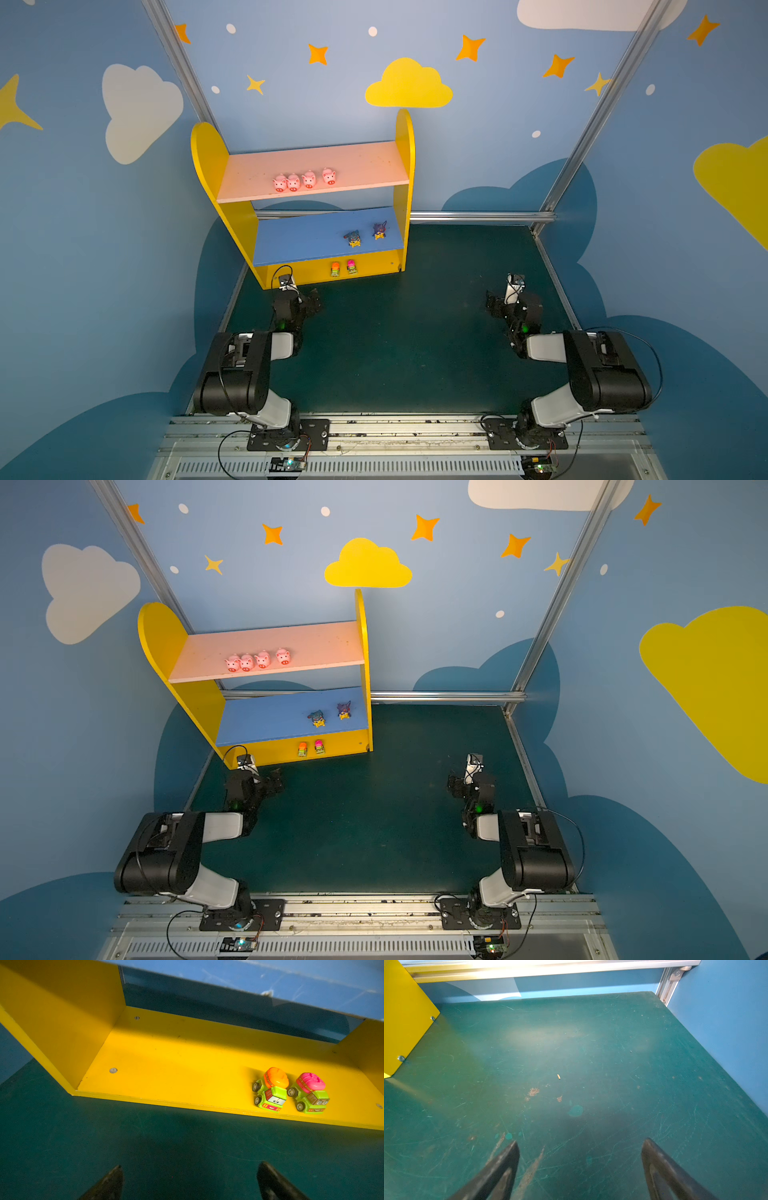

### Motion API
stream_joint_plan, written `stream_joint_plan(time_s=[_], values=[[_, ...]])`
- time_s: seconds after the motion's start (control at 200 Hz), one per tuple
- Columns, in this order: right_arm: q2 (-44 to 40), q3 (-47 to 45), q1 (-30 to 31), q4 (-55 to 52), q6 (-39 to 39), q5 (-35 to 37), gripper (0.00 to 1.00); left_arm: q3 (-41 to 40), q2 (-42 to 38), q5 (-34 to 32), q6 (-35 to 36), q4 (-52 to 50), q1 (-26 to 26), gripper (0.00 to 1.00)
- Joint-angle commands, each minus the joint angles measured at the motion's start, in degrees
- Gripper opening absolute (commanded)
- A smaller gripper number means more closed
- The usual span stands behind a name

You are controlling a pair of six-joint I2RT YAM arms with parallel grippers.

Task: Organize plastic toys on shelves
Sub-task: Reset both arms

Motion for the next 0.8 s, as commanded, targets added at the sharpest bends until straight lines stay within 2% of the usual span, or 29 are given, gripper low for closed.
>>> stream_joint_plan(time_s=[0.0,0.796], values=[[-0.67,0.77,0.0,0.26,-0.26,-0.94,0.9,0.62,-0.25,0.19,0.95,1.44,0.07,1.0],[-0.63,0.89,-0.03,0.1,-0.27,-0.9,0.9,0.97,-0.16,-0.44,1.26,0.87,-0.24,1.0]])
